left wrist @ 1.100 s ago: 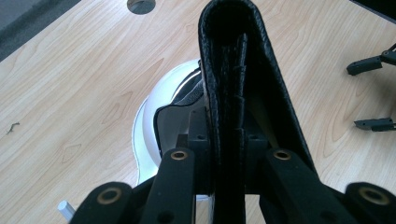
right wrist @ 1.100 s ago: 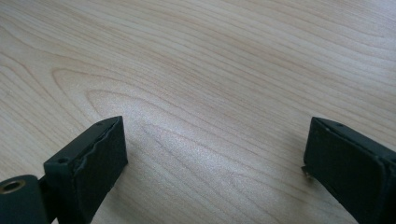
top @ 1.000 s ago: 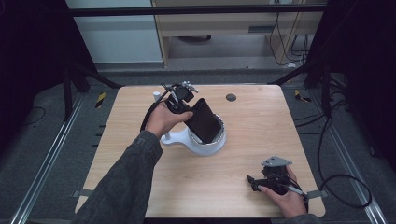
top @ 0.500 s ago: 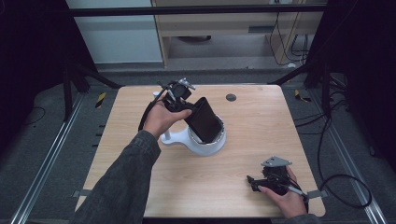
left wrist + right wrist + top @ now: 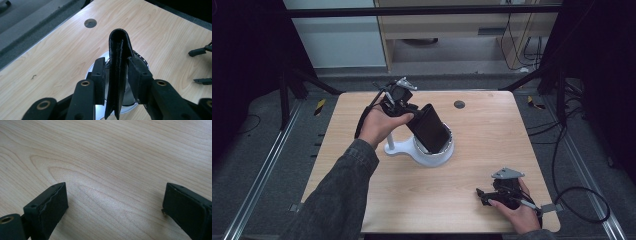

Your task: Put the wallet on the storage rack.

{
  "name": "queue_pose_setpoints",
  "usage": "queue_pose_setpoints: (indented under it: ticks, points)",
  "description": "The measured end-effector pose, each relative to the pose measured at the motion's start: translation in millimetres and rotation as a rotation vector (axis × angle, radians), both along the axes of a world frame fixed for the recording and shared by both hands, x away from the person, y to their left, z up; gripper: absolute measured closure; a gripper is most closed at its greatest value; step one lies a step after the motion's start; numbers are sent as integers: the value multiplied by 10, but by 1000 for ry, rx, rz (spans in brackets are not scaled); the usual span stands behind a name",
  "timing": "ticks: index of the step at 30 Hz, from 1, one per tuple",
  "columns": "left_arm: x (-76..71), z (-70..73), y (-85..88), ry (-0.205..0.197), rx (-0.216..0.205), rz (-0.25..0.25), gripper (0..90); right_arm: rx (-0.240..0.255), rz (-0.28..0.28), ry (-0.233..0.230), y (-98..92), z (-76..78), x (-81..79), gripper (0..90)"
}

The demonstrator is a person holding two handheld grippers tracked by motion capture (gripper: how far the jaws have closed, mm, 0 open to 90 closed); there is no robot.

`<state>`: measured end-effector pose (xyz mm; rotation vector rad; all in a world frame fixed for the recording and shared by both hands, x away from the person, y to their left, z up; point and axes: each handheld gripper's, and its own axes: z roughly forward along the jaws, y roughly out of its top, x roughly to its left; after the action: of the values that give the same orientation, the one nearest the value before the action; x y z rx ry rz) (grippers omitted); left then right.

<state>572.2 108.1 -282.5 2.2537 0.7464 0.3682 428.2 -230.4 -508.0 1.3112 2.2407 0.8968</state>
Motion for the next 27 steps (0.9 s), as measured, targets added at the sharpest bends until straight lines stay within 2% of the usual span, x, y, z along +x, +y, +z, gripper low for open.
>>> queue_pose_setpoints:
  ticks: [5, 8, 15, 22, 27]
  points:
    - [-96, 82, 42, -27, -9, -8, 654, 1, 0, -1, -1, -1, 2, 60]
    - [-161, 118, 61, -41, 3, -20, 646, 1, -1, 0, 1, 1, 0, 61]
    - [-303, 143, 75, -66, 6, -41, 602, -1, 0, -4, 0, 1, -1, 62]
    - [-414, 154, 126, -99, -13, -29, 483, -4, 6, -8, 6, 7, 2, 64]
    - [-575, 110, 128, -116, -36, -52, 312, -6, 7, -5, 7, 4, 3, 62]
